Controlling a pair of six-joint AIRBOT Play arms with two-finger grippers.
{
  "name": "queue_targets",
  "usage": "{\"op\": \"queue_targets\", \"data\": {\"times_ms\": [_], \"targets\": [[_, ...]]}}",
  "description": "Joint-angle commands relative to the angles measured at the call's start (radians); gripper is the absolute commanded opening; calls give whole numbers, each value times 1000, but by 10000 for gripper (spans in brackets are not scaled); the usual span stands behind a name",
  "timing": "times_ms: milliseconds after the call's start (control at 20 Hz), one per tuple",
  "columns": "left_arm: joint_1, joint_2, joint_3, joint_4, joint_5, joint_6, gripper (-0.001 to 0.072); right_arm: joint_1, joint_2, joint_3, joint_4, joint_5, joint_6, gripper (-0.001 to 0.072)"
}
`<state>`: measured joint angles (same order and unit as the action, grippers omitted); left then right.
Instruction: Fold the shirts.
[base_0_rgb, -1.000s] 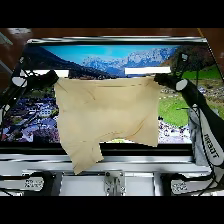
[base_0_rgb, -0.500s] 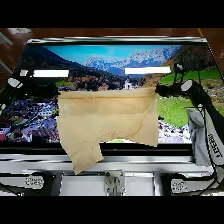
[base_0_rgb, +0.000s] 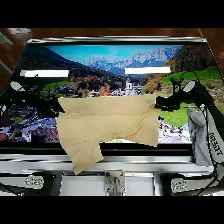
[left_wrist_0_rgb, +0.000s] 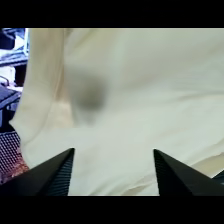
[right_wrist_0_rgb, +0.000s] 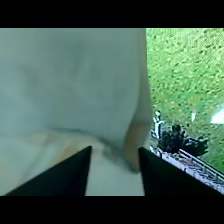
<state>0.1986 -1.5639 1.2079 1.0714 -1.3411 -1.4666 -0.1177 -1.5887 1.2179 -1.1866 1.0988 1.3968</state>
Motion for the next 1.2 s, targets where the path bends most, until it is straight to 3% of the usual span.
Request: {"op": "queue_targets", "data": {"times_ms": [0, 200, 300, 400, 450, 500, 550, 750, 1100, 1150], "targets": [[20, 9, 21, 18, -111, -22, 597, -25, 28, 33, 36, 95, -23, 519], [100, 137, -16, 43, -232, 21, 576, -120, 148, 60, -139, 336, -79, 519], [134, 259, -167, 58, -193, 35, 387, -202, 200, 5, -180, 404, -87, 518], [163, 366, -366, 58, -150, 38, 395, -282, 253, -85, -164, 397, -91, 517], [176, 404, -466, 55, -132, 46, 449, -312, 273, -126, -147, 375, -92, 517], [184, 425, -551, 48, -118, 45, 556, -337, 289, -160, -127, 352, -95, 517], [182, 430, -612, 43, -109, 55, 601, -352, 294, -183, -108, 338, -101, 516], [179, 428, -751, -33, 24, 94, 580, -355, 293, -201, -62, 306, -106, 517], [168, 403, -767, -99, 160, 94, 579, -355, 293, -207, -21, 310, -108, 519], [154, 388, -767, -105, 178, 93, 547, -355, 293, -214, -15, 311, -108, 594]]}}
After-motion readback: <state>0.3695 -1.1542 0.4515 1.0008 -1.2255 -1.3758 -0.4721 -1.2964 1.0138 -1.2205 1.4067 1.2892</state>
